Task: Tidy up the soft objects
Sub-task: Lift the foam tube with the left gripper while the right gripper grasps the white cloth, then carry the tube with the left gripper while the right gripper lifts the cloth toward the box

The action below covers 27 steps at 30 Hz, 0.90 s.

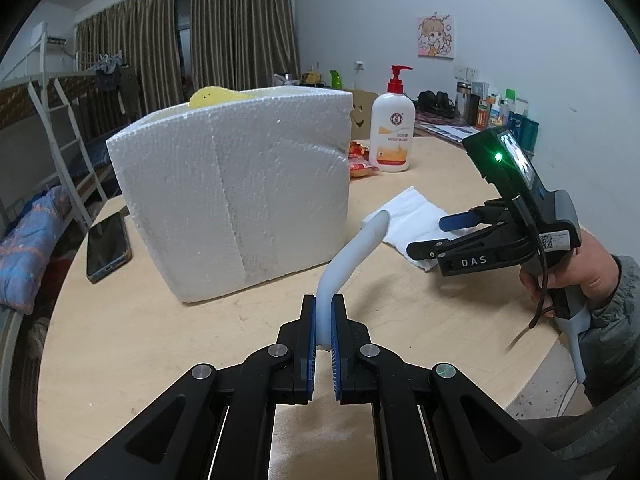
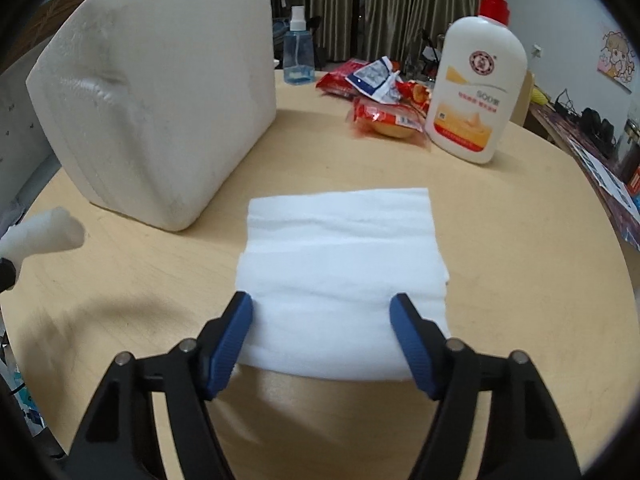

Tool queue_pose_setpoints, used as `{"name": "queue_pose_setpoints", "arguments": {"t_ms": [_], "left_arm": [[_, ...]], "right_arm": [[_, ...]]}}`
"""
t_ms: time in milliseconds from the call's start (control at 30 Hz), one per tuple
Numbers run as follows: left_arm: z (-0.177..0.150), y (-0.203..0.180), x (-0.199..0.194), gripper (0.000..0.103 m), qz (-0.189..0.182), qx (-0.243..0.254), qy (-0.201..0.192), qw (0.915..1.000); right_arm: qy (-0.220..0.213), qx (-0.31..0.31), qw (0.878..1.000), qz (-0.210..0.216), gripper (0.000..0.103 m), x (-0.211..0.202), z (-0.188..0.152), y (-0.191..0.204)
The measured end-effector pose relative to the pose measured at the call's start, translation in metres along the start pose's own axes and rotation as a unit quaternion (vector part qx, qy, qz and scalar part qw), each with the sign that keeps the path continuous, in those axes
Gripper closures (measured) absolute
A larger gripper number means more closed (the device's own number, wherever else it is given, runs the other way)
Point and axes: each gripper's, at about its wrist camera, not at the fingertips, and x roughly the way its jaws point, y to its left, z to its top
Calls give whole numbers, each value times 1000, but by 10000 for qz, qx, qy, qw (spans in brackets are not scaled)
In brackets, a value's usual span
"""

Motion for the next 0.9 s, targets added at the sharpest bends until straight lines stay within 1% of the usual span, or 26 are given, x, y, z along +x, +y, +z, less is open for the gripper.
{"name": "queue_pose_setpoints", "arguments": {"t_ms": [233,267,300,333,367,400,467,533,700,900], "left_arm": [[-1,1,0,96,-33,-10,-10,10000],[-1,1,0,96,-30,-8,-13,10000],[-1,1,1,96,-36,-1,-15,10000],[-1,0,1,96,-36,0,-17,10000],[-1,-1,0,96,-36,4,-19,10000],[-1,-1,-1,96,-48,5,-28,10000],[-1,-3,-3,96,-64,22,-70,10000],[0,-4,-7,96,-55,21,-149,9999],[0,-5,-14,96,-15,-43,-237,9997],[-1,-12,-23,96,49,-85,-322,9994]], "right_arm": [[2,-6,10000,31,28,3,2,-2],[-5,5,10000,5,33,3,2,-2],[-37,-1,10000,18,50,0,1,-1],[-54,-3,10000,7,60,-1,1,0],[-52,23,10000,-6,78,-3,0,0],[-45,68,10000,5,92,-4,-1,-1],[-44,161,9998,149,94,-5,-3,-4],[-87,225,9997,85,94,-7,-5,-5],[-469,420,9976,271,94,-33,-9,-5],[-863,562,9940,369,94,-64,-11,-4]]}}
